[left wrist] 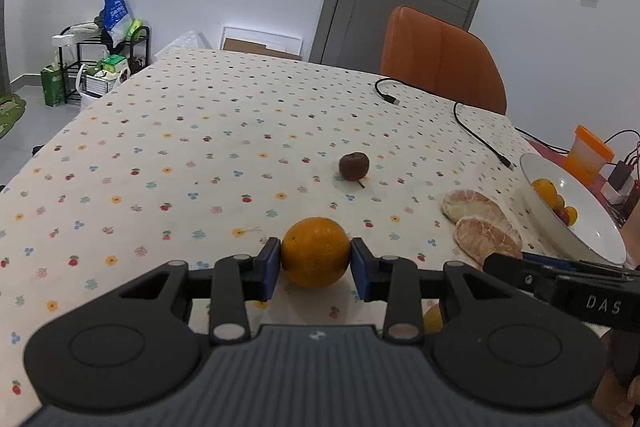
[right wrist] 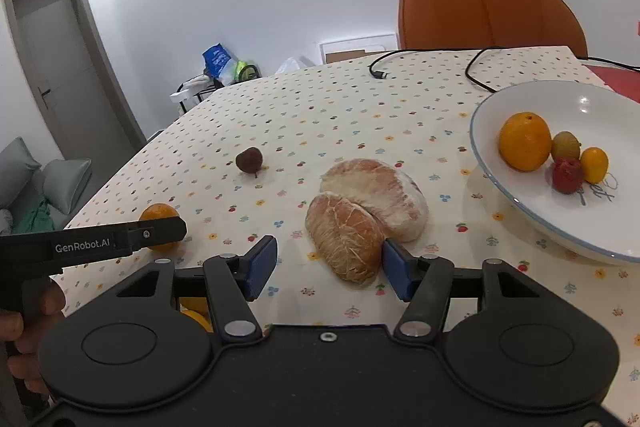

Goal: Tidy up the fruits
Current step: 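Close left tool on the large orange while right tool grasps the pomelo segment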

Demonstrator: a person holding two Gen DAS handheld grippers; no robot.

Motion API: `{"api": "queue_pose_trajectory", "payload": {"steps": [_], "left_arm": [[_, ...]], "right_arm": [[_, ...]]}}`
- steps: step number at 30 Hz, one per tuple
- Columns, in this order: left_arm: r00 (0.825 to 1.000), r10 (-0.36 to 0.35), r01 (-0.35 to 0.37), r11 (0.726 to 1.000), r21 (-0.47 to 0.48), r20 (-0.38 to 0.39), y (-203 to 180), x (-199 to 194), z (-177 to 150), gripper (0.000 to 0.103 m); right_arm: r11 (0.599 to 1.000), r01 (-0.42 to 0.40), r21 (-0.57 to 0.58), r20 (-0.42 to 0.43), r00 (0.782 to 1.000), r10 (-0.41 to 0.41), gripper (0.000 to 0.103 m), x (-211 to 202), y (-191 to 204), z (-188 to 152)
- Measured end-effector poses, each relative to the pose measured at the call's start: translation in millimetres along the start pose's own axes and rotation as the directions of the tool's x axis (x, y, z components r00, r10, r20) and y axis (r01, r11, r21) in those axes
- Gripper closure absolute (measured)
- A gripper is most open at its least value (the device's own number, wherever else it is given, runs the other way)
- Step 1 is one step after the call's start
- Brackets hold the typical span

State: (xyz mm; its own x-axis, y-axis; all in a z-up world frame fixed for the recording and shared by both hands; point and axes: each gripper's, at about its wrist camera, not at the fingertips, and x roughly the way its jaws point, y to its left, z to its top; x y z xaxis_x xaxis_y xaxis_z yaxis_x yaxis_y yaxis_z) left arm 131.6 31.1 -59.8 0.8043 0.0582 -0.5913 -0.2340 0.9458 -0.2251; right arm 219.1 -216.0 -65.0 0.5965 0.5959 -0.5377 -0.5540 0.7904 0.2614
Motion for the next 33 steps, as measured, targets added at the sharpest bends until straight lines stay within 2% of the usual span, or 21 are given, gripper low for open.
{"api": "queue_pose_trajectory", "payload": {"steps": [5,14,22,33], "left_arm": [[1.0,-0.012,0.012,1.0,-0.018,0.011,5.9,-0.4,-1.2,0.067],[1.0,-0.002,0.003,0.999,-0.046,0.027,22.8,-5.5,-1.6,0.067],[0.999,-0.007,0.009,0.999,-0.049,0.036,26.9,-7.6,-2.7,0.067],[0.999,0.02,-0.018,0.998,-0.057,0.027,27.8,-11.9,-1.6,0.067]], "right_arm": [[1.0,-0.005,0.021,0.002,1.0,0.005,0.046,2.5,-6.0,2.5],[0.999,0.031,-0.021,0.0,1.0,-0.031,0.045,15.8,7.8,7.6],[0.998,-0.001,-0.06,-0.023,1.0,0.0,0.046,11.8,23.2,2.6],[0.992,0.057,-0.116,0.008,0.998,-0.056,0.048,23.3,30.2,3.1]]}}
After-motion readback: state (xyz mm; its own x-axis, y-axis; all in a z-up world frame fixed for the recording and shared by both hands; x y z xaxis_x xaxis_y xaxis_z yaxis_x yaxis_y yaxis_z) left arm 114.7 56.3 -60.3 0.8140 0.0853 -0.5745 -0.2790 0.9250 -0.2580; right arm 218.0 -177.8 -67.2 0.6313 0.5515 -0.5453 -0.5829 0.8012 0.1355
